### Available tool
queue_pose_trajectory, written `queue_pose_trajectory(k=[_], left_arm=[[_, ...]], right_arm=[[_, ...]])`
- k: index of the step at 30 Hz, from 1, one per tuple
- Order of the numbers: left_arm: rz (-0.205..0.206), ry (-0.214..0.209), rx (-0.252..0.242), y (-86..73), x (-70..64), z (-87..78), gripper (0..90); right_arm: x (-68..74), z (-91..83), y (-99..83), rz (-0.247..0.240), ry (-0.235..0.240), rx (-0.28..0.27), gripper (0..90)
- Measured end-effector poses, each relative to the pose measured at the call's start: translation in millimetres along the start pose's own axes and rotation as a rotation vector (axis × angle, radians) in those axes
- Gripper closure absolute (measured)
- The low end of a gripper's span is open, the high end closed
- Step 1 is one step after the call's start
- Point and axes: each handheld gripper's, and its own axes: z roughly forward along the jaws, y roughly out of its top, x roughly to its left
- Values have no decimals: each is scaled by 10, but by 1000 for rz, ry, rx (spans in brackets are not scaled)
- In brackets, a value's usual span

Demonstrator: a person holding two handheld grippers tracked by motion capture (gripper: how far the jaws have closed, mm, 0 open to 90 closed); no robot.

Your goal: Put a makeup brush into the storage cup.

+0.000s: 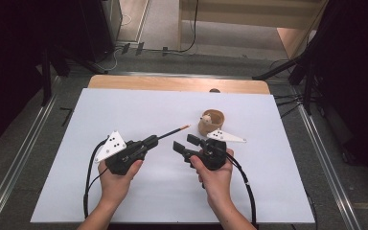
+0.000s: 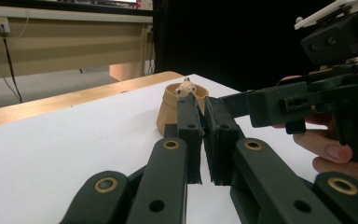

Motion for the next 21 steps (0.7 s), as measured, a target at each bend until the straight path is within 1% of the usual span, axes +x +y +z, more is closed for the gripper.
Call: queue_pose_trajectory(k=[1,3,4,6,7,9,11,12,13,16,18,19,20,21], left_arm=[[1,3,-1,-1,-6,0,862],[4,6,-9,-4,-16,0,862],[1,8,-15,-8,-23,0,862],[-3,7,-18,-16,-32,3,862],[-4,7,-24,-24,-43,9,862],[-1,6,-24,-28,-53,14,862],[3,10,-28,-37,-74,23,862],[3,9,-30,-42,-83,28,862],[4,11,-29,-46,-93,31,862],[8,8,-31,-55,-120,43,862],[12,5,-32,-62,-137,53,861],[12,4,-30,-66,-144,60,862],[17,6,-29,-71,-152,63,862],[18,5,-30,-76,-156,67,861]], right_arm=[[0,0,0,0,0,0,304],[-20,2,-4,34,10,-1,283],[-24,2,-4,44,17,-5,279],[-25,1,-4,61,37,-13,275],[-18,2,-7,75,53,-27,272],[-18,4,-8,82,59,-31,270],[-18,11,-13,119,65,-43,274],[-27,9,-21,156,72,-56,285],[-27,9,-21,156,72,-56,285],[-52,15,-31,219,85,-69,290],[-80,21,-39,254,74,-77,293],[-94,23,-42,280,72,-78,318],[-108,26,-42,293,68,-77,336],[-113,28,-42,302,69,-81,334]])
